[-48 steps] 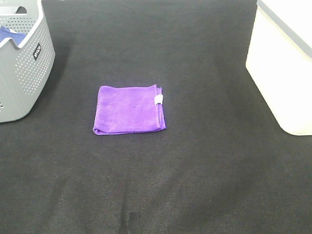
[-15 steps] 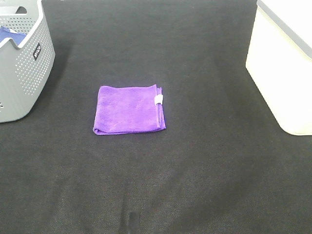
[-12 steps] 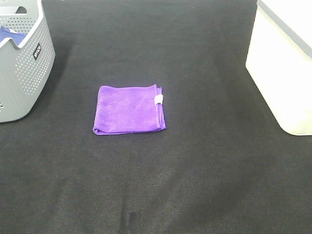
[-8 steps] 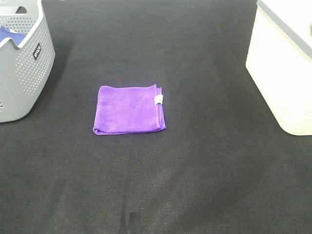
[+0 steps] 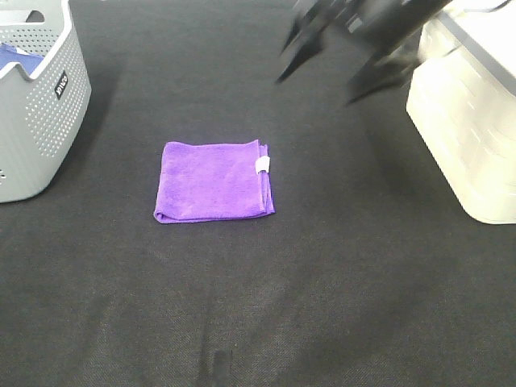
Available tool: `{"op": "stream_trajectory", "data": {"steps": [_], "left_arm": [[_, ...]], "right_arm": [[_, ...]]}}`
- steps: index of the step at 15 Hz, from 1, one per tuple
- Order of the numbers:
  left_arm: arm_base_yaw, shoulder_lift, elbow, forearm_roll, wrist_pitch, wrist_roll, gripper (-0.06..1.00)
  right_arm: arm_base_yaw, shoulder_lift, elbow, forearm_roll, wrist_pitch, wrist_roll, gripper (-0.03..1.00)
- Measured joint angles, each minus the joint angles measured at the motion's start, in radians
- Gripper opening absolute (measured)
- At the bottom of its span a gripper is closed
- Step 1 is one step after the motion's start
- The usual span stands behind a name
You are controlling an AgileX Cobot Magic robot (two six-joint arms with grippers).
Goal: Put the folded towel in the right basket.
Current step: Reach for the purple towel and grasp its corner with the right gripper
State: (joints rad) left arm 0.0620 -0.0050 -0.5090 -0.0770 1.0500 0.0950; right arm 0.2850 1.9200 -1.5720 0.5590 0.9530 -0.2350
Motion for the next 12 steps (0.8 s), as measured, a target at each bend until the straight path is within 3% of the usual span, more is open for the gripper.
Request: {"op": "stream_trajectory", "data": {"steps": [5,12], "left_arm": [[0.0,0.0,0.0,0.0,0.0,0.0,0.99],[0.0,0.0,0.0,0.0,0.0,0.001,0.99]], "right_arm": [[0.0,0.348,-0.181,0.145,0.005,-0.116,0.98],[0.0,0.476,-0.247,0.15,-0.019,-0.125,0.98]]}}
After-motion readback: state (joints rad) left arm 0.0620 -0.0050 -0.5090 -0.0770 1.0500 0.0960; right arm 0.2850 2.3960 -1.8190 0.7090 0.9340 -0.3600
